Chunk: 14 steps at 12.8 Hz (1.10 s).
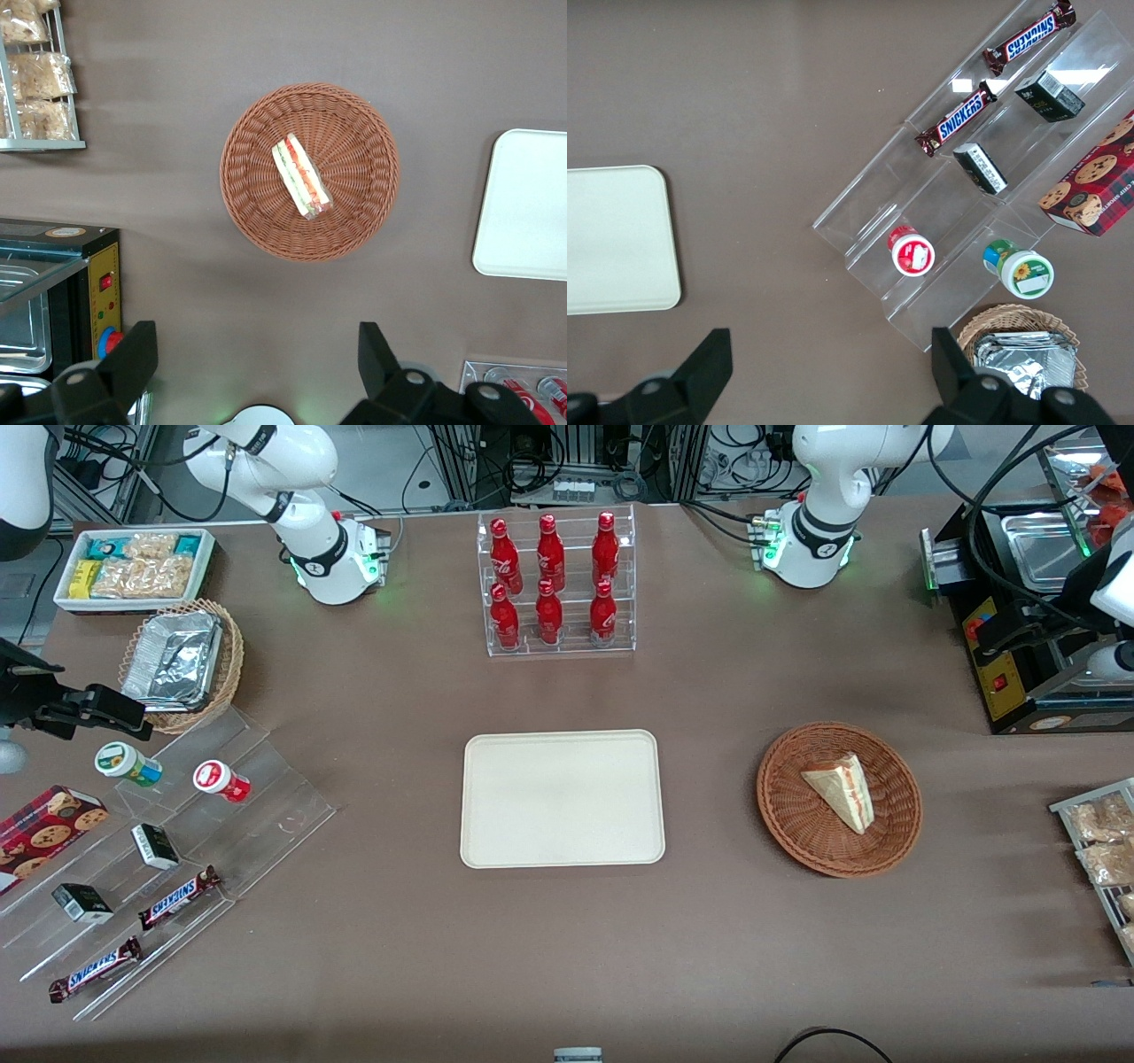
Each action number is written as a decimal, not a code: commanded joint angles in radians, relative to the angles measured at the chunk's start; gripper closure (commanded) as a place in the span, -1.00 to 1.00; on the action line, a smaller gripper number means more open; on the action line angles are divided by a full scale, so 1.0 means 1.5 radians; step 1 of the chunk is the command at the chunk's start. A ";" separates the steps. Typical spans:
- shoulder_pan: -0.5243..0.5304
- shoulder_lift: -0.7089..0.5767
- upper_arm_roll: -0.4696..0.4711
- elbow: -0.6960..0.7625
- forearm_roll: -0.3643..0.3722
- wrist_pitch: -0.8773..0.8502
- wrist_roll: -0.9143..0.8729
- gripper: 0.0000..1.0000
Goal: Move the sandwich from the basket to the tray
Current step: 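Move the left gripper over the wrapped sandwich in the wicker basket and lower it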
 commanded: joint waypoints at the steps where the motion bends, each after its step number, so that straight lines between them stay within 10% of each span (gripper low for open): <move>1: -0.003 -0.001 0.003 -0.012 -0.005 0.021 0.009 -1.00; 14: -0.003 -0.019 0.000 -0.343 0.003 0.357 -0.188 -1.00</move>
